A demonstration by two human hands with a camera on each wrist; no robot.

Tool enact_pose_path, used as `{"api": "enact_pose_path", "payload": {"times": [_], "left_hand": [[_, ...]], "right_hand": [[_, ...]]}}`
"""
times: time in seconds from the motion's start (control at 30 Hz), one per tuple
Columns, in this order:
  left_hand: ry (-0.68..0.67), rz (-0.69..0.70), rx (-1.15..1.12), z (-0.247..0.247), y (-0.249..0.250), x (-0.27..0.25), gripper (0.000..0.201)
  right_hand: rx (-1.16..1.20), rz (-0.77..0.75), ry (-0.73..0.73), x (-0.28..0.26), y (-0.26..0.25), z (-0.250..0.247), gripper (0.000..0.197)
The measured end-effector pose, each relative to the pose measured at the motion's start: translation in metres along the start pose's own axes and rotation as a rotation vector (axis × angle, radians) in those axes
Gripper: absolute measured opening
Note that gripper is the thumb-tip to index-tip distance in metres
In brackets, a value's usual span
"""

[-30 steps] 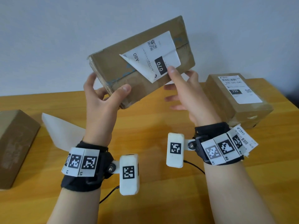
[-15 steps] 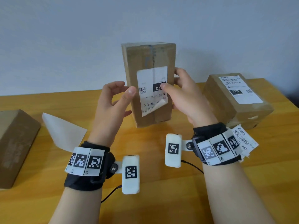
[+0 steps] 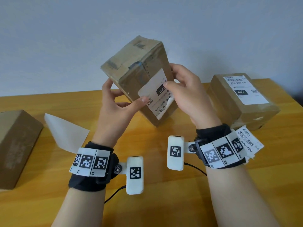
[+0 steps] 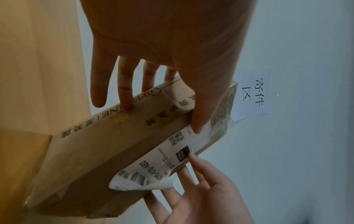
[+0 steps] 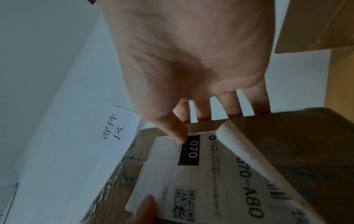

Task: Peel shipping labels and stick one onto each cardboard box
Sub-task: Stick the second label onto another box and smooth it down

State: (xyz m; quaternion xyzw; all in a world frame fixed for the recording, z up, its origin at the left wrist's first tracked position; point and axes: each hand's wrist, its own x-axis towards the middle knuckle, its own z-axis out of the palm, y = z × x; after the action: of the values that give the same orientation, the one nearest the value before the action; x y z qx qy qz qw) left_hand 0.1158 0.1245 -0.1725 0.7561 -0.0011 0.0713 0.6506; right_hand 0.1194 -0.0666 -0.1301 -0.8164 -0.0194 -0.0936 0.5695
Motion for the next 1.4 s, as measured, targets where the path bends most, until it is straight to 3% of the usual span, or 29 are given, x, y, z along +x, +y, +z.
{"api": "enact_pose_path", "payload": {"times": [0.13, 0.23, 0.43, 0.8, 1.03, 1.2, 1.4], "left_hand": [[0.032, -0.025, -0.022, 0.002, -0.003, 0.001, 0.086], [0.036, 0.007, -0.041, 0.004, -0.004, 0.002, 0.091], [-0.040, 0.106, -0.053, 0.015, 0.003, -0.006, 0.097], [-0.078, 0.198, -0.024, 0.031, 0.011, -0.018, 0.096], [-0.071, 0.203, -0.070, 0.031, 0.012, -0.018, 0.093], [-0.104, 0.201, -0.076, 0.028, 0.011, -0.016, 0.092], [-0.094, 0.220, -0.097, 0.026, 0.012, -0.017, 0.091]], "right_hand": [[0.037, -0.020, 0.085, 0.001, 0.002, 0.003, 0.026], [-0.012, -0.038, 0.198, 0.004, 0.005, 0.007, 0.027], [-0.100, -0.096, 0.373, 0.004, 0.006, 0.013, 0.048], [-0.187, -0.191, 0.655, 0.006, 0.009, 0.009, 0.038], [-0.207, -0.233, 0.708, 0.009, 0.015, 0.004, 0.052], [-0.233, -0.221, 0.722, 0.013, 0.020, -0.001, 0.033], [-0.244, -0.251, 0.734, 0.015, 0.026, -0.002, 0.033]]}}
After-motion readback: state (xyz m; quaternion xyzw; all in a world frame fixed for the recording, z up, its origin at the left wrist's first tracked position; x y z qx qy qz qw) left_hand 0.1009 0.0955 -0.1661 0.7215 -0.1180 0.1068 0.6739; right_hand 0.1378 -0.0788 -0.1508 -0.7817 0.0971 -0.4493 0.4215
